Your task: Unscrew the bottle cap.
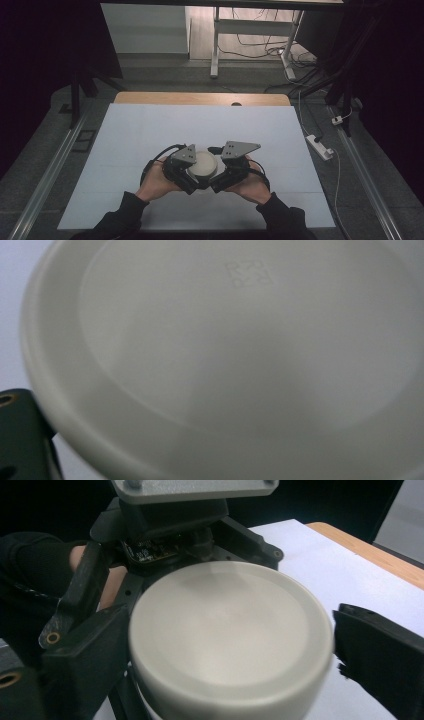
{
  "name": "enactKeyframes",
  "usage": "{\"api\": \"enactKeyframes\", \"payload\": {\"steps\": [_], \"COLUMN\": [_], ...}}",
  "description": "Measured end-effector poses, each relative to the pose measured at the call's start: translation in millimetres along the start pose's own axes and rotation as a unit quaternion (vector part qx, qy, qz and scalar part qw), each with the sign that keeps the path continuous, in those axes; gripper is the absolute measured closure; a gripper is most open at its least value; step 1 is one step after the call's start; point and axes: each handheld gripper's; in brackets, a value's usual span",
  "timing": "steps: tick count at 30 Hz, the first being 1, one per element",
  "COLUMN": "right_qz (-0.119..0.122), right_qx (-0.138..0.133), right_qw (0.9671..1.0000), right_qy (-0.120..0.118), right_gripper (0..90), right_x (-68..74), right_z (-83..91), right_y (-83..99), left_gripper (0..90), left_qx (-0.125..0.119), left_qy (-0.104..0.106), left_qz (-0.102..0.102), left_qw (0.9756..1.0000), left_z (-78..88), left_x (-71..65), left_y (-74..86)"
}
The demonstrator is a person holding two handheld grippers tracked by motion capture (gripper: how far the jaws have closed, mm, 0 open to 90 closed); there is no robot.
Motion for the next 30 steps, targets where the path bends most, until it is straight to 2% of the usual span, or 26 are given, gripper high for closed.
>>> {"api": "enactKeyframes", "payload": {"steps": [3, 7, 9, 10, 11, 12, 14, 18, 19, 21, 23, 25, 27, 28, 29, 30], "right_qz": [0.009, 0.010, 0.012, 0.012, 0.014, 0.017, 0.019, 0.037, 0.043, 0.048, 0.035, 0.024, 0.009, 0.002, -0.007, -0.012], "right_qx": [-0.005, -0.001, 0.000, 0.000, 0.004, 0.004, 0.000, -0.002, -0.002, 0.000, 0.000, -0.009, -0.022, -0.024, -0.020, -0.018], "right_qw": [0.9999, 0.9997, 0.9991, 0.9991, 0.9974, 0.9965, 0.9930, 0.9821, 0.9799, 0.9793, 0.9804, 0.9844, 0.9870, 0.9890, 0.9921, 0.9935], "right_qy": [-0.002, -0.021, -0.040, -0.040, -0.070, -0.082, -0.116, -0.185, -0.195, -0.197, -0.194, -0.174, -0.159, -0.146, -0.124, -0.112], "right_gripper": [6.8, 6.9, 6.9, 6.9, 7.0, 6.9, 6.9, 6.9, 6.8, 6.8, 6.7, 6.0, 1.4, 1.1, 0.5, 0.0], "right_x": [3.0, 2.4, 1.6, 1.6, -0.3, -1.4, -3.6, -5.2, -4.9, -5.7, -7.4, -8.4, -9.5, -10.5, -11.5, -11.7], "right_z": [0.4, 1.4, 2.1, 2.1, 3.7, 4.1, 5.2, 7.4, 7.8, 8.0, 7.5, 8.5, 11.3, 12.9, 14.7, 15.2], "right_y": [0.3, -0.4, -0.1, -0.1, 0.4, 0.7, 2.1, 5.1, 6.1, 6.8, 6.9, 6.5, 4.0, 2.0, -0.5, -1.5], "left_gripper": [6.9, 6.9, 6.9, 6.9, 6.9, 6.9, 6.9, 6.9, 6.9, 6.8, 6.8, 6.8, 6.8, 6.8, 6.8, 6.8], "left_qx": [-0.001, -0.001, -0.001, -0.001, 0.001, 0.002, 0.004, 0.012, 0.011, 0.012, 0.011, 0.010, 0.010, 0.010, 0.010, 0.009], "left_qy": [0.004, 0.030, 0.048, 0.048, 0.058, 0.073, 0.094, 0.129, 0.127, 0.125, 0.111, 0.096, 0.078, 0.078, 0.069, 0.062], "left_qz": [-0.004, -0.017, -0.029, -0.029, -0.036, -0.050, -0.064, -0.095, -0.096, -0.096, -0.086, -0.073, -0.063, -0.063, -0.054, -0.048], "left_qw": [1.0000, 0.9994, 0.9984, 0.9984, 0.9976, 0.9961, 0.9935, 0.9871, 0.9871, 0.9875, 0.9900, 0.9926, 0.9950, 0.9950, 0.9961, 0.9969], "left_z": [0.0, 1.0, 1.0, 1.0, 0.8, 0.6, 0.2, -2.1, -2.7, -3.3, -3.5, -2.5, -1.9, -1.9, -1.5, -1.6], "left_x": [-0.6, -0.5, -0.9, -0.9, -2.0, -3.7, -6.1, -13.1, -13.9, -14.0, -12.0, -9.3, -6.5, -6.5, -4.4, -3.7], "left_y": [-0.2, 0.6, 1.3, 1.3, 1.3, 1.1, 0.7, -0.8, -0.5, -0.4, 0.0, 0.5, 1.5, 1.5, 2.1, 2.6]}}
Point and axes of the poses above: each handheld gripper's, and its own axes: z roughly backward along the jaws, y roughly out of its underside, x roughly to its left, and after that the axes turned 2 degrees about -x, right-handed
